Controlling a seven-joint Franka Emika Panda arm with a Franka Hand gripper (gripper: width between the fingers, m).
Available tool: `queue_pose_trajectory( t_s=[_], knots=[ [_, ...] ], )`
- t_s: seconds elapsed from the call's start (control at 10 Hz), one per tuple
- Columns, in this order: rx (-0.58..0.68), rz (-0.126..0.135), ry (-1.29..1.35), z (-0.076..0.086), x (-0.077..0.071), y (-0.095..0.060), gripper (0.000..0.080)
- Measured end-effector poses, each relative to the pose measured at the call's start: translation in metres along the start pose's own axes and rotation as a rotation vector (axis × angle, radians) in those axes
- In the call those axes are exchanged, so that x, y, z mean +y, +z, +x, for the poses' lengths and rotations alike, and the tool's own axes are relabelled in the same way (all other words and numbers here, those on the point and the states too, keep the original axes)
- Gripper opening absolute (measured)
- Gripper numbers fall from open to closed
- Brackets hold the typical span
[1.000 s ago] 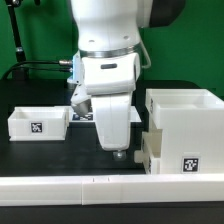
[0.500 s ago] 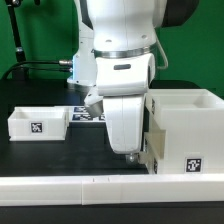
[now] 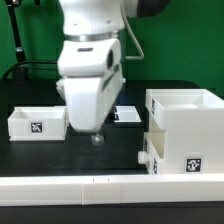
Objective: Assemble drawer
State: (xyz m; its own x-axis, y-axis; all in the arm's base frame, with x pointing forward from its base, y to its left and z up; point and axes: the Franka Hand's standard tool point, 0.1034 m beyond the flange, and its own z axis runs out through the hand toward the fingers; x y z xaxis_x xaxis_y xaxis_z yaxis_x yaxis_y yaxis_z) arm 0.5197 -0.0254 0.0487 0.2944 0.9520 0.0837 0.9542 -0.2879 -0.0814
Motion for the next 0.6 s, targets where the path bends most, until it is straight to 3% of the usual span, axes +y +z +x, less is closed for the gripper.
queue_pose_trajectory(
  t_s=[0.3, 0.6],
  knots=[
    [-0.01, -0.009, 0.044, -0.026, -0.013, -0.014, 0.0649],
    [-0.01, -0.006, 0.048, -0.025, -0.013, -0.012, 0.0649]
  ],
)
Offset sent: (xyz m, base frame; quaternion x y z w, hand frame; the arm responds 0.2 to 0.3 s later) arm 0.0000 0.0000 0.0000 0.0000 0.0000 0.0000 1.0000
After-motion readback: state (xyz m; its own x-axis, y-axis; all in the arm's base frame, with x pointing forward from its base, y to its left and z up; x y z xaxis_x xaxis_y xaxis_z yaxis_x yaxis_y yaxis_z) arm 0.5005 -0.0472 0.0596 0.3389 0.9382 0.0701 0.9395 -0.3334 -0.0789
